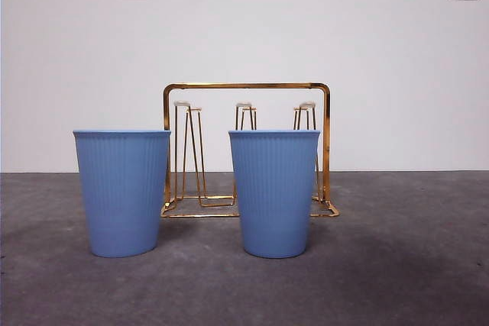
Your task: Pick up cup 1,put cup 1 in the cup rack,pick up cup 2,put cup 2 in the cup rack
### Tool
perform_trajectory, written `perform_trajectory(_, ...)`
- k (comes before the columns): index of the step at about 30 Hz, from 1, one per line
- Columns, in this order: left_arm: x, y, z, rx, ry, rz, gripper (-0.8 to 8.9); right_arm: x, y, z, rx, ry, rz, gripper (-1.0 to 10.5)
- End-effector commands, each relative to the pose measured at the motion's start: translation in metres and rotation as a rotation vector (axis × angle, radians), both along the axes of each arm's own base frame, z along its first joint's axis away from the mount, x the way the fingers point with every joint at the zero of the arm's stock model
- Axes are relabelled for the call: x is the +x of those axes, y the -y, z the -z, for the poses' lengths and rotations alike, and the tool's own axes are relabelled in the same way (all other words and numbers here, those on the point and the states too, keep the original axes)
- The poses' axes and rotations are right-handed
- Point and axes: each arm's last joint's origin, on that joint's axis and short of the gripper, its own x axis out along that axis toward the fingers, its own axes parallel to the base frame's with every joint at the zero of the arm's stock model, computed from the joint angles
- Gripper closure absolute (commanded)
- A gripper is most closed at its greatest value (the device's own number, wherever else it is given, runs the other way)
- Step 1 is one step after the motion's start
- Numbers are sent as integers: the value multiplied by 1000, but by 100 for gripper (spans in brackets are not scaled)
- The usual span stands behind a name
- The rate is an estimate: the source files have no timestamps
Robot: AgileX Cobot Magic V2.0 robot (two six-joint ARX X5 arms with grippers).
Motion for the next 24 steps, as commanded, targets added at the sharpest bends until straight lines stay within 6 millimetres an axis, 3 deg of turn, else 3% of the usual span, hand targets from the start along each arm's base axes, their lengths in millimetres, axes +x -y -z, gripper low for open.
perform_trajectory(1,-6,0,-20,-11,-22,3,820,-5,-1,-20,12,-39,-40,956)
perform_trajectory(7,-15,2,-59,7,-54,35,820,-11,-3,-64,-76,-124,-152,956)
perform_trajectory(13,-19,6,-89,-6,-105,181,820,-13,-5,-107,-163,-225,-260,956)
perform_trajectory(19,-21,9,-109,2,-166,285,820,-10,-8,-136,-205,-330,-387,955)
perform_trajectory(24,-21,11,-119,28,-208,341,820,-7,-9,-149,-259,-421,-458,955)
